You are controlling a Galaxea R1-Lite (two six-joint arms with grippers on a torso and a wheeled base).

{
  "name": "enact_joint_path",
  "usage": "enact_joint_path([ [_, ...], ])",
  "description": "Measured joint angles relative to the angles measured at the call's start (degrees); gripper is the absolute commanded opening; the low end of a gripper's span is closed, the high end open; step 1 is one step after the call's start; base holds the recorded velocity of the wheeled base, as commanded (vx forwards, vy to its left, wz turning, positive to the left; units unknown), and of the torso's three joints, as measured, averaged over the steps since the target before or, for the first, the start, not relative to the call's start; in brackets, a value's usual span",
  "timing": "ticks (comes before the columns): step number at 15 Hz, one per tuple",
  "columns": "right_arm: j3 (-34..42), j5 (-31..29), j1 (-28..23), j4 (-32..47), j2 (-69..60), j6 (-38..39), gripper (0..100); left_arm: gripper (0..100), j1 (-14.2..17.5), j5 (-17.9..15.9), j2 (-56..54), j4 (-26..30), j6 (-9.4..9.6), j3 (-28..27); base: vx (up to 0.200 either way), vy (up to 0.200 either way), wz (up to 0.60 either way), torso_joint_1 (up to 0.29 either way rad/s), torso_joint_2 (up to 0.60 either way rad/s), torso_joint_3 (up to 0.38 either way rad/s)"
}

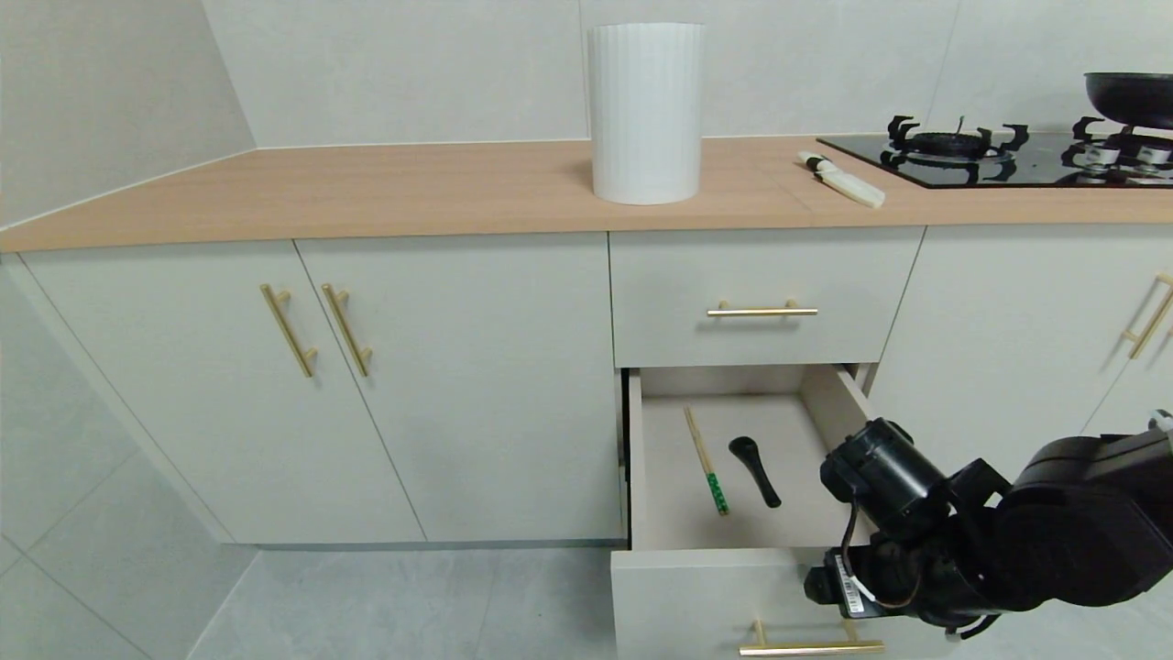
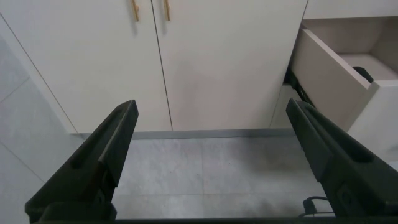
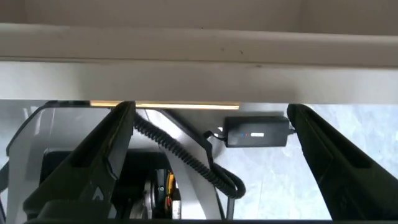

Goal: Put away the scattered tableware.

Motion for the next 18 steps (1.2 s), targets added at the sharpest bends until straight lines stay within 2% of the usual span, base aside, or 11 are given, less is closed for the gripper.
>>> enact_joint_path([
  [4,-0.1,-2.9,-1.4,-2.7,0.9,-0.3,100,100,0.0,0.0,0.0,0.0,0.0,0.0,0.0,0.0,0.0,0.0,0.0,0.0],
  [8,-1.7,-3.3,-1.9,-5.0,2.4,-1.1,100,100,0.0,0.0,0.0,0.0,0.04,0.0,0.0,0.0,0.0,0.0,0.0,0.0],
  [12,-6.2,-3.1,-3.0,-6.9,6.0,-4.4,100,100,0.0,0.0,0.0,0.0,0.01,0.0,0.0,0.0,0.0,0.0,0.0,0.0],
  [18,-17.8,-3.1,-5.3,-8.8,14.3,-8.1,100,100,0.0,0.0,0.0,0.0,0.0,0.0,0.0,0.0,0.0,0.0,0.0,0.0],
])
